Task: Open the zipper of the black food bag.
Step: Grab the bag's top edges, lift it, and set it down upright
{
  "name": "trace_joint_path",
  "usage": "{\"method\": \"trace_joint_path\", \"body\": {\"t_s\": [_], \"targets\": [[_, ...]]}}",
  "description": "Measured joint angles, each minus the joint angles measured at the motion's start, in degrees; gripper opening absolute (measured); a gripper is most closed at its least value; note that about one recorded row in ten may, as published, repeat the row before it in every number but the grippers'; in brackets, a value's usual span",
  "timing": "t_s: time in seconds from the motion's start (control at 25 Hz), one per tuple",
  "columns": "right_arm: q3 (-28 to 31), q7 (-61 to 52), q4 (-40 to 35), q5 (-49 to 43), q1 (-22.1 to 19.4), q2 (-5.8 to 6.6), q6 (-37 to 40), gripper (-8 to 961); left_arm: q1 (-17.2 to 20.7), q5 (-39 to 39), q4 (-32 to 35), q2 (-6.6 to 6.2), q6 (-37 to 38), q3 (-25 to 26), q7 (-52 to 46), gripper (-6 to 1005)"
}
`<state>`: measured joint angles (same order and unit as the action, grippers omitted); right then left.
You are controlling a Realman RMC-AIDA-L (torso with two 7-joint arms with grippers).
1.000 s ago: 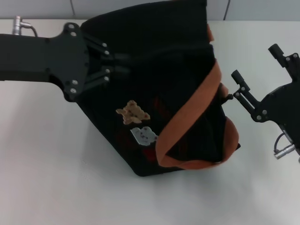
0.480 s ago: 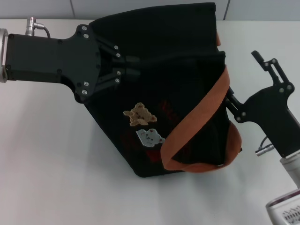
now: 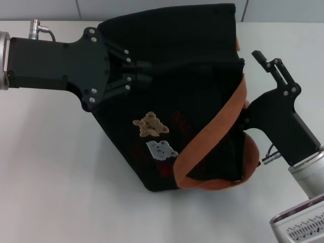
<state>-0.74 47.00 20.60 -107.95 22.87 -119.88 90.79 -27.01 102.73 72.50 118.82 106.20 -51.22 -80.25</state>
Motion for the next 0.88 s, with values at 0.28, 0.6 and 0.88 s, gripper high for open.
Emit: {"method": "trace_joint_path", "body": {"t_s": [0.28, 0.6, 0.88], "targets": [[0.0, -0.2, 0.4, -1.4, -0.1, 0.0, 1.5, 741, 0.3, 0.0, 0.0, 0.0, -0.6, 0.0, 0.0, 101], [0.4, -0.5, 0.0, -1.4, -0.8, 0.0, 2.2, 742, 0.3, -0.1, -1.1, 0.0, -0.7, 0.0, 0.0, 100], [-0.1, 2.5, -1.5, -1.4, -2.4, 0.0, 3.4, 742, 0.0, -0.1, -1.4, -0.03, -1.0, 0.4, 0.0, 98]]}}
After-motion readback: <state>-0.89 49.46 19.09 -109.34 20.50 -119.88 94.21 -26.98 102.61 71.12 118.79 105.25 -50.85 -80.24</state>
